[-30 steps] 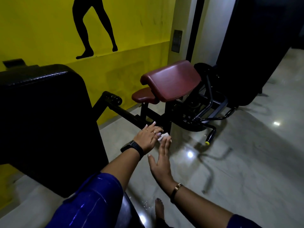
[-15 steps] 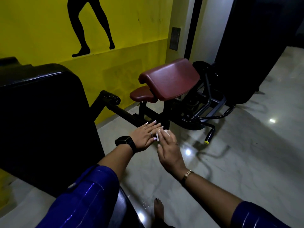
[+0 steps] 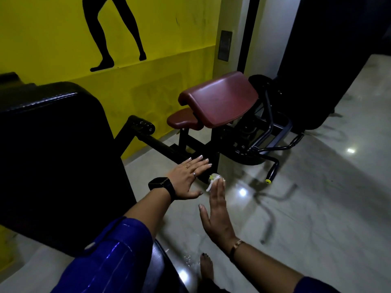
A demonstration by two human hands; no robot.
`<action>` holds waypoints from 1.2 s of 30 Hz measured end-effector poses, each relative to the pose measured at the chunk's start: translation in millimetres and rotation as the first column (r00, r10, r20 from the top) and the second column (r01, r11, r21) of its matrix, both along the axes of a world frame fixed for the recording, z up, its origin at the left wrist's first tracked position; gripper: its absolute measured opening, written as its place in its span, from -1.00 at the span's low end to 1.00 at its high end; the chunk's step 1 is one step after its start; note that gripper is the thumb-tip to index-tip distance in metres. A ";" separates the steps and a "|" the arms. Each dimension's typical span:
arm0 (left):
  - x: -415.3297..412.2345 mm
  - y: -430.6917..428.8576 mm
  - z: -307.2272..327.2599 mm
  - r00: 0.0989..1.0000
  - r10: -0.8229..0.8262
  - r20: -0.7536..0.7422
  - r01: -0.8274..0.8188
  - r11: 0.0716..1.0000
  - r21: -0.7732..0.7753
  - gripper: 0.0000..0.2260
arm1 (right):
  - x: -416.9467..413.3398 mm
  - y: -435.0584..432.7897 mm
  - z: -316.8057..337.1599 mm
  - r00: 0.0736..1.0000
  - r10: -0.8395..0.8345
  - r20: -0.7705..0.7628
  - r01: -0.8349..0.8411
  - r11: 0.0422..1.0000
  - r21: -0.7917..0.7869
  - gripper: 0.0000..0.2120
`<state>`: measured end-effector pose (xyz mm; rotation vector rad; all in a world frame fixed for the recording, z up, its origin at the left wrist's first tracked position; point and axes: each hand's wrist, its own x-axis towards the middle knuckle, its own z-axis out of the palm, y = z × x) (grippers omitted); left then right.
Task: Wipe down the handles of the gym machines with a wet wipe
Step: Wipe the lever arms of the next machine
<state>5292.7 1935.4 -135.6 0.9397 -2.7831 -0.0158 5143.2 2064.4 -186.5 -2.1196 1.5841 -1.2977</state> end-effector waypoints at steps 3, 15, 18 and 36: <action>0.0 0.6 -2.4 1.000 -0.011 -0.016 0.010 0.999 -0.041 -0.19 | -14.5 -25.7 10.2 0.974 0.000 -0.226 -0.024 0.994 -0.103 -0.40; -1.6 5.8 6.0 0.998 0.030 0.046 -0.031 0.999 0.010 -0.16 | -19.4 -29.4 16.9 0.892 -0.132 -0.433 0.006 0.960 -0.280 -0.53; -2.0 8.9 6.6 0.996 0.052 0.071 -0.054 0.998 0.028 -0.17 | -15.5 -39.3 32.8 0.895 -0.208 -0.395 0.132 0.969 -0.210 -0.65; -1.1 12.8 10.4 0.997 0.063 0.046 -0.065 0.996 0.056 -0.06 | -0.5 -37.4 91.2 -0.105 -0.663 0.742 -0.403 0.710 0.577 -0.39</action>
